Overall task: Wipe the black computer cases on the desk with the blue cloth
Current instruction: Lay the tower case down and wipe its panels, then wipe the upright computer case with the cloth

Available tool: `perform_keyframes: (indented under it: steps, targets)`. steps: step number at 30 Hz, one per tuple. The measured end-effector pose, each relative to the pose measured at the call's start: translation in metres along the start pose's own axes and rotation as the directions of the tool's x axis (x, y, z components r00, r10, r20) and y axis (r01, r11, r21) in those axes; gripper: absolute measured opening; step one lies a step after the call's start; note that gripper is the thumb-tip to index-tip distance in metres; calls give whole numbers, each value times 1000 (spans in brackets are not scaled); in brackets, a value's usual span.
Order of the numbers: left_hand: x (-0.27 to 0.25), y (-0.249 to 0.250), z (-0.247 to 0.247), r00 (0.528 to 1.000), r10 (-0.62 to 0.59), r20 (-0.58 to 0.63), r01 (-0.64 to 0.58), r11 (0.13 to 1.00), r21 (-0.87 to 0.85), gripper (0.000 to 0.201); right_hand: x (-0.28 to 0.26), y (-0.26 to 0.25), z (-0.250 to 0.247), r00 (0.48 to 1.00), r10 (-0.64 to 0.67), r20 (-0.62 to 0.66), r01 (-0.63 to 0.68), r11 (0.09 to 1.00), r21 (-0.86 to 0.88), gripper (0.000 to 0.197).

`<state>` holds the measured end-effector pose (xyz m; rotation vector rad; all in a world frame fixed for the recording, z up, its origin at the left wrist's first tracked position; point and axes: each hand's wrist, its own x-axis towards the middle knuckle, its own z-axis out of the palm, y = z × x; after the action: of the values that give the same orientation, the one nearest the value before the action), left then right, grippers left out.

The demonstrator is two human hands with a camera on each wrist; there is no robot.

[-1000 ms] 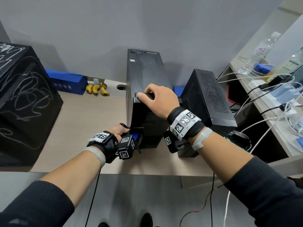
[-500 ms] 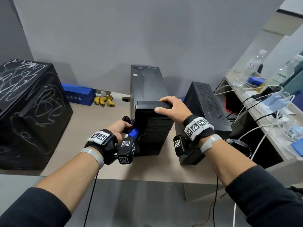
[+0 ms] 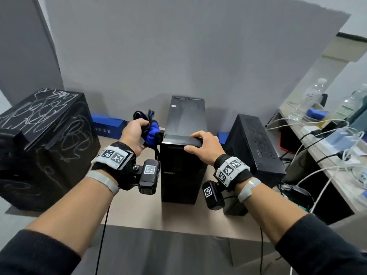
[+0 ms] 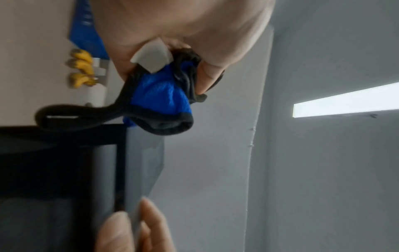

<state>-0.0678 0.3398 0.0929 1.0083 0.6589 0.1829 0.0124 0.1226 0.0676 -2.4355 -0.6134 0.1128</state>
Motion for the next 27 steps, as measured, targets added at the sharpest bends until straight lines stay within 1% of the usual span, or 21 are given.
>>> perform_keyframes:
  steps: [3, 6, 7, 8, 9, 10, 11, 12, 13, 14, 15, 16, 17, 18, 19, 20, 21, 23, 25, 26, 27]
  targets:
    - [-4, 23, 28, 996, 64, 62, -67, 997, 37, 29, 4, -1, -12, 995, -9, 102, 17, 997, -78, 55]
    - [-9, 26, 63, 988, 59, 143, -76, 990, 117, 24, 7, 1, -30, 983, 17, 185, -1, 996, -85, 53]
    - [-8, 23, 74, 986, 52, 157, -76, 986, 151, 22, 9, 3, -34, 976, 20, 215, -5, 998, -70, 48]
    - [-8, 19, 83, 985, 47, 165, -78, 978, 191, 19, 12, 3, -37, 972, 6, 234, 4, 999, -43, 39]
    - [-7, 15, 90, 985, 49, 163, -87, 969, 230, 16, 14, 1, -40, 978, -24, 209, 26, 1000, -4, 31]
    - [-6, 11, 98, 984, 51, 172, -95, 961, 259, 13, 18, 1, -43, 989, -61, 138, 52, 996, 71, 33]
    - [-5, 8, 104, 981, 45, 188, -94, 961, 262, 15, 20, -2, -48, 995, -75, 63, 63, 981, 183, 39]
    - [-4, 7, 109, 978, 43, 203, -97, 959, 266, 19, 25, -2, -53, 998, -66, 12, 59, 945, 323, 53]
    - [-2, 8, 112, 976, 44, 213, -103, 956, 275, 23, 27, -5, -59, 998, -67, 10, 55, 892, 448, 70]
    - [0, 8, 116, 973, 48, 227, -113, 953, 282, 24, 30, -5, -64, 994, -104, 18, 79, 849, 522, 85]
    - [2, 8, 120, 966, 55, 251, -126, 954, 274, 23, 34, -4, -68, 983, -180, 26, 144, 856, 497, 94]
    - [4, 8, 124, 957, 57, 285, -132, 959, 251, 21, 38, -2, -71, 962, -271, 34, 235, 883, 405, 96]
    - [5, 8, 128, 951, 59, 305, -135, 963, 234, 19, 43, 0, -72, 938, -346, 33, 322, 899, 296, 91]
    - [6, 7, 132, 947, 57, 317, -139, 960, 243, 16, 50, 3, -72, 922, -387, 3, 376, 899, 224, 79]
    - [6, 6, 134, 949, 46, 312, -140, 948, 285, 12, 58, 6, -73, 917, -396, -46, 397, 896, 200, 64]
    - [7, 4, 134, 951, 20, 308, -132, 928, 348, 9, 67, 10, -73, 925, -372, -77, 379, 901, 210, 50]
    - [7, 4, 132, 953, -8, 302, -123, 903, 411, 9, 73, 14, -75, 936, -346, -68, 352, 909, 224, 39]
    - [12, 5, 124, 960, -45, 278, -107, 855, 508, 13, 90, 25, -82, 953, -302, -30, 303, 941, 152, 26]
    - [25, 6, 112, 979, -4, 206, -112, 829, 548, 18, 106, 35, -92, 970, -241, -32, 241, 970, -24, 17]
    - [32, 5, 105, 986, 36, 162, -123, 814, 567, 19, 112, 38, -96, 979, -200, -41, 194, 972, -131, 16]
    - [38, 5, 99, 990, 66, 124, -127, 796, 592, 17, 115, 40, -98, 985, -170, -24, 159, 958, -237, 20]
